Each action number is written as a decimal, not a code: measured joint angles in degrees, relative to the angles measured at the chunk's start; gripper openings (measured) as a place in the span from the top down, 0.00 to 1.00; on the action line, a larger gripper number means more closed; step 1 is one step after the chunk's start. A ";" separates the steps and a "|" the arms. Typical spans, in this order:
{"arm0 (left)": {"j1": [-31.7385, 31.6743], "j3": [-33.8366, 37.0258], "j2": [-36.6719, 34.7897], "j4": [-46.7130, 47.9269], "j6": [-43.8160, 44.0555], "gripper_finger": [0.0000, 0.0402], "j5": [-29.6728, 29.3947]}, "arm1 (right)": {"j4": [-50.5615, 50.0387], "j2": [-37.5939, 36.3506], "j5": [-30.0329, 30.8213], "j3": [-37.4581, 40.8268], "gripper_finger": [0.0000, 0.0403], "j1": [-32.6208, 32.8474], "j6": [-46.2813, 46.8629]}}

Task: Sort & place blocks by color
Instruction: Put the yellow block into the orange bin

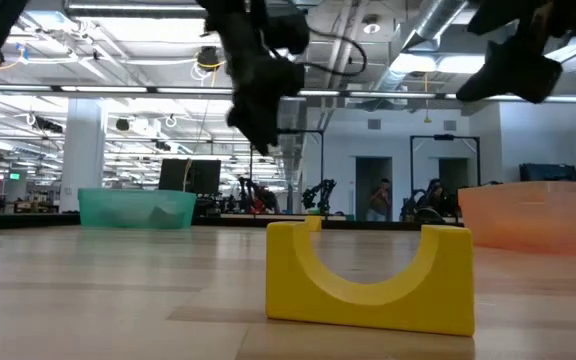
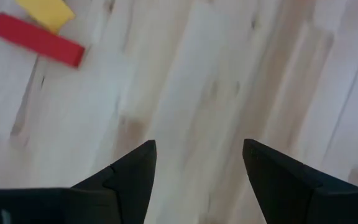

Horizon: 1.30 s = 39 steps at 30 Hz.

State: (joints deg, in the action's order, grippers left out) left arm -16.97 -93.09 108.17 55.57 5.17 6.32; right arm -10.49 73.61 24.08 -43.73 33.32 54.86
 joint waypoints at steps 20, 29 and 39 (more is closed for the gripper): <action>33.93 47.19 -46.64 -34.84 24.60 0.44 -23.11 | 18.00 21.37 -1.99 -9.12 0.21 5.34 -25.22; 35.65 50.03 -45.46 -35.92 21.84 0.44 -18.69 | 14.05 37.84 6.89 -21.79 0.21 8.51 -19.99; 35.71 49.98 -45.23 -36.57 19.94 0.44 -17.20 | 3.47 48.78 9.56 -32.49 0.21 8.44 -10.31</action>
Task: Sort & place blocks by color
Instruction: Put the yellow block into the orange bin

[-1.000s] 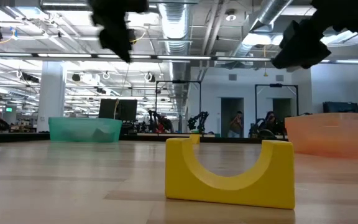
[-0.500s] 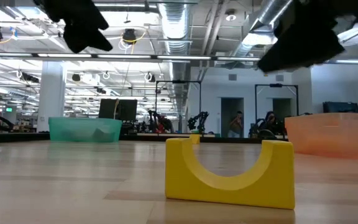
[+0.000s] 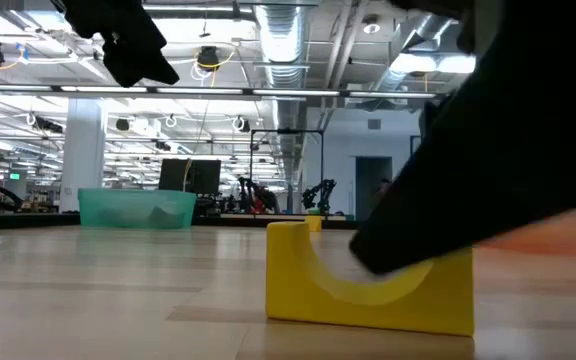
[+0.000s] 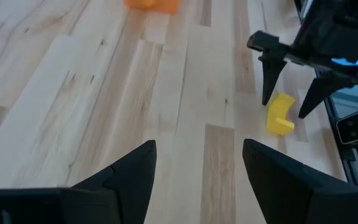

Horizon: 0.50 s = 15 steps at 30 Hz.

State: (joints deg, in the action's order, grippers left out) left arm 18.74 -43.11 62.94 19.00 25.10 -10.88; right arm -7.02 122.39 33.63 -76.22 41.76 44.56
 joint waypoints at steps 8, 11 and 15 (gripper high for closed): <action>0.00 -0.01 0.00 -2.76 0.60 0.44 -0.33 | -4.30 1.43 0.76 -0.17 0.23 0.58 3.61; 0.00 -0.04 0.00 -3.30 1.51 0.44 -1.33 | -4.48 1.53 0.36 -0.20 0.27 1.06 3.63; 0.00 -0.04 0.00 -3.61 2.52 0.44 -3.18 | -4.56 1.53 0.12 -0.20 0.37 1.41 3.60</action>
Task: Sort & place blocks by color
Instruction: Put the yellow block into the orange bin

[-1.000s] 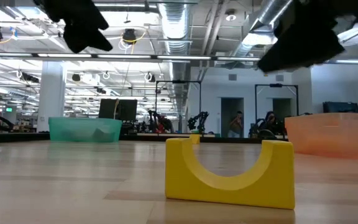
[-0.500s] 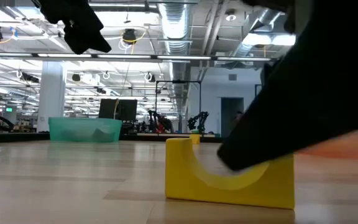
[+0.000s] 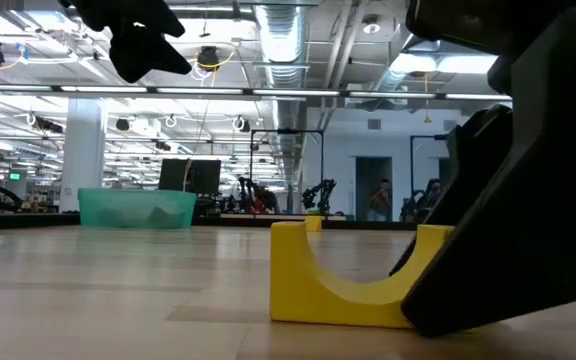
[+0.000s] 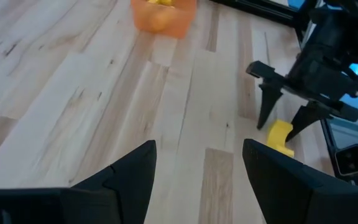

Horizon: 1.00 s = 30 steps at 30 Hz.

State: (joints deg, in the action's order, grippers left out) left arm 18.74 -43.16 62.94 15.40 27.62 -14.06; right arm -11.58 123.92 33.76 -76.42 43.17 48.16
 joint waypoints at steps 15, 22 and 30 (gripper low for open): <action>-0.24 0.00 0.02 -5.42 3.19 0.44 -1.23 | -8.81 -7.29 -0.55 1.02 0.71 1.40 -0.38; -1.92 -0.02 4.31 -12.68 28.13 0.44 -0.87 | -16.31 -20.51 9.65 12.27 0.71 5.28 12.44; -3.10 -0.02 18.30 -38.80 46.70 0.44 9.72 | -15.94 -32.83 19.39 19.52 0.70 5.79 16.62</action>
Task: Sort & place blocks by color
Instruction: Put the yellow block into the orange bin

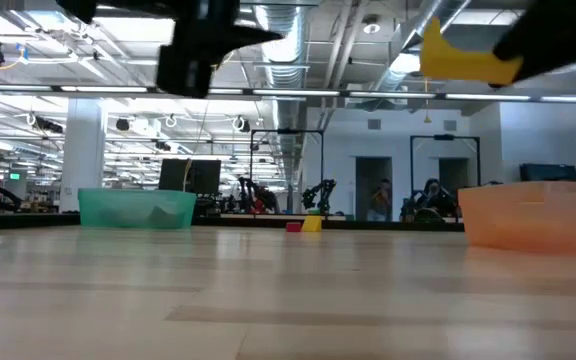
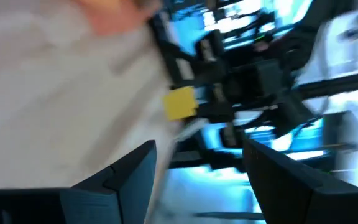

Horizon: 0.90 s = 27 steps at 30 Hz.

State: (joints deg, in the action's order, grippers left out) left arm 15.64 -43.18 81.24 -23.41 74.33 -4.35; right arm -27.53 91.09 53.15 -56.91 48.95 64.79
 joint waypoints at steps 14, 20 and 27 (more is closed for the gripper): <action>0.46 -1.56 15.90 -23.56 10.45 0.30 2.21 | 8.95 -3.99 -0.48 -0.04 0.70 -5.71 -13.41; -0.47 -3.96 18.35 -23.71 9.69 0.26 4.67 | 15.34 -3.54 -5.19 -0.09 0.70 -10.00 -21.40; -2.17 -4.02 18.33 -23.69 7.82 0.26 6.12 | 17.06 -3.56 -12.32 -0.04 0.70 -13.87 -26.26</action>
State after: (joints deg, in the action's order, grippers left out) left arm 13.47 -47.20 99.57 -47.10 82.15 1.77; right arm -10.47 87.53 40.83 -56.95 35.09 38.52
